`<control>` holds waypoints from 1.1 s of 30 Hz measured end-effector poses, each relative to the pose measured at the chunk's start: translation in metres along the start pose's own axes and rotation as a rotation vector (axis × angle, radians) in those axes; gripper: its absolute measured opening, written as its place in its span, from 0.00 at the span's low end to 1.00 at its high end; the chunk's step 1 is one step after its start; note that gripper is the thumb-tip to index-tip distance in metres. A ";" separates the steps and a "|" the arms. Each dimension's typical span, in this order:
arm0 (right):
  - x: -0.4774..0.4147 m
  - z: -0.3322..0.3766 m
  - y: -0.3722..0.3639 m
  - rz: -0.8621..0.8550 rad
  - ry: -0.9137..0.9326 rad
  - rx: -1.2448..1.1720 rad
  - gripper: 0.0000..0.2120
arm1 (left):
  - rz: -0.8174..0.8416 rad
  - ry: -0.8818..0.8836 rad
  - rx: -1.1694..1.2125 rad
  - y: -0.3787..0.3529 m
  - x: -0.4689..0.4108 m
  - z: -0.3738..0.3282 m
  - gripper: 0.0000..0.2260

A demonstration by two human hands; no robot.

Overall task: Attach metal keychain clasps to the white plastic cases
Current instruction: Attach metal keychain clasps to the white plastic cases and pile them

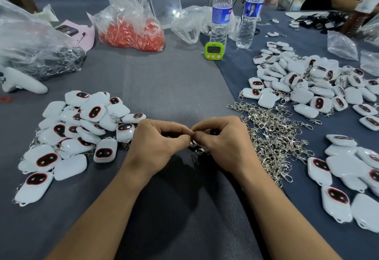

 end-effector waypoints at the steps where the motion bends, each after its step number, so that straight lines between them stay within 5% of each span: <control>1: 0.000 0.000 0.000 0.008 -0.001 0.005 0.11 | 0.012 0.004 -0.008 0.001 0.000 0.000 0.07; 8: 0.003 0.004 -0.001 0.057 0.039 0.052 0.07 | 0.000 -0.017 -0.120 0.007 0.001 -0.003 0.07; 14: 0.010 0.003 -0.016 -0.085 0.041 0.169 0.07 | -0.307 -0.020 -0.254 0.027 -0.001 0.000 0.05; 18: 0.008 0.004 -0.020 0.017 0.079 0.427 0.08 | -0.432 -0.133 -0.629 0.032 0.002 -0.003 0.03; 21: 0.004 0.000 -0.002 -0.120 0.007 0.511 0.07 | -0.421 -0.275 -0.908 0.021 0.003 -0.005 0.03; 25: 0.005 0.000 0.012 -0.300 -0.107 0.281 0.05 | -0.224 -0.364 -0.997 -0.001 0.002 -0.003 0.05; 28: 0.002 -0.006 0.001 -0.155 -0.299 -0.189 0.04 | -0.135 -0.337 -0.918 -0.008 0.000 0.000 0.04; 30: 0.001 -0.005 -0.008 -0.059 -0.349 -0.470 0.13 | -0.102 -0.295 -0.824 -0.007 -0.001 0.002 0.04; 33: 0.001 -0.007 -0.009 -0.038 -0.286 -0.335 0.20 | -0.052 -0.191 -0.720 -0.004 -0.002 0.004 0.03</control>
Point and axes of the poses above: each hand's wrist, its own x-axis away from the middle knuckle, its own y-axis out of the back of the hand, z = x × y, the point moved 3 cm from there along -x, towards the middle knuckle, and after that the axes turned 5 degrees about -x, right-handed, at the moved point
